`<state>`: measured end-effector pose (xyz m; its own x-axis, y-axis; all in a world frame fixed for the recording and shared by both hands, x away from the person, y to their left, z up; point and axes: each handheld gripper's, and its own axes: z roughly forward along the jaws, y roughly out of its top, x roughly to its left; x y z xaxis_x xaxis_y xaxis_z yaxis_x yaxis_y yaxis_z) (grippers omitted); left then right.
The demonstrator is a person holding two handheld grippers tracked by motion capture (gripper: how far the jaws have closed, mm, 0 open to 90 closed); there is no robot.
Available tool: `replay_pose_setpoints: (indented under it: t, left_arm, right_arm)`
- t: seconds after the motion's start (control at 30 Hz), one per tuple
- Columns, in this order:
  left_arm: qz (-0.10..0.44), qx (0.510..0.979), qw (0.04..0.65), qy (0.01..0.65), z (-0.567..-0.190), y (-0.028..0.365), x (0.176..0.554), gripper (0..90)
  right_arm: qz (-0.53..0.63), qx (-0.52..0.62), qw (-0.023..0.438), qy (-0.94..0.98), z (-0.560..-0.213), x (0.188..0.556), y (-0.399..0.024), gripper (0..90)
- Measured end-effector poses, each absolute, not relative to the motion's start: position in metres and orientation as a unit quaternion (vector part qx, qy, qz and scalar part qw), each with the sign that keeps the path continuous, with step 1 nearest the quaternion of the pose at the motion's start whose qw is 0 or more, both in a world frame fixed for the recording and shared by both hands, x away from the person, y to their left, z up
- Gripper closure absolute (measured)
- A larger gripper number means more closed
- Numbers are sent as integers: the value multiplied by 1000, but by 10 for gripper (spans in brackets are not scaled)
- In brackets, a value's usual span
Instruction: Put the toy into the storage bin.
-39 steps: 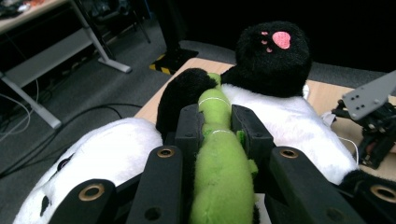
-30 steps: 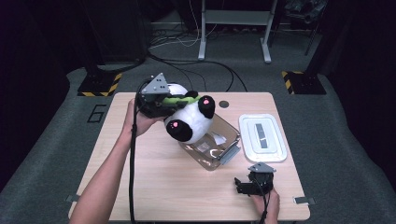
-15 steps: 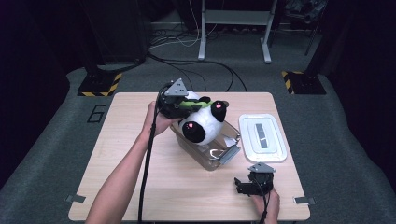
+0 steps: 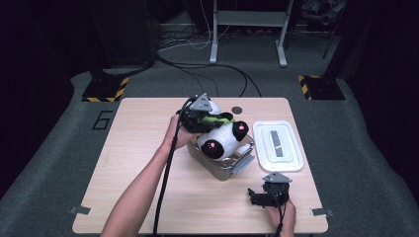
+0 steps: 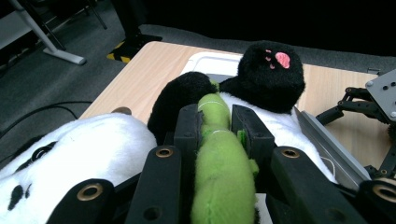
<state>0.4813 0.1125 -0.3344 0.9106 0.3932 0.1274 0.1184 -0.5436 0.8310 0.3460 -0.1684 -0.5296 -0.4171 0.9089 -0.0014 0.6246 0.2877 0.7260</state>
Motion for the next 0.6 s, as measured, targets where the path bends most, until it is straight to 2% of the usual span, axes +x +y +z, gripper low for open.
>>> replay_pose_setpoints:
  t: [0.4, 0.6]
  left_arm:
    - [126, 866, 460, 150, -345, 104, 482, 721]
    - [120, 865, 460, 160, -353, 101, 483, 677]
  right_arm:
    - [333, 494, 213, 774, -530, 346, -168, 40]
    - [333, 494, 214, 774, -530, 346, -168, 40]
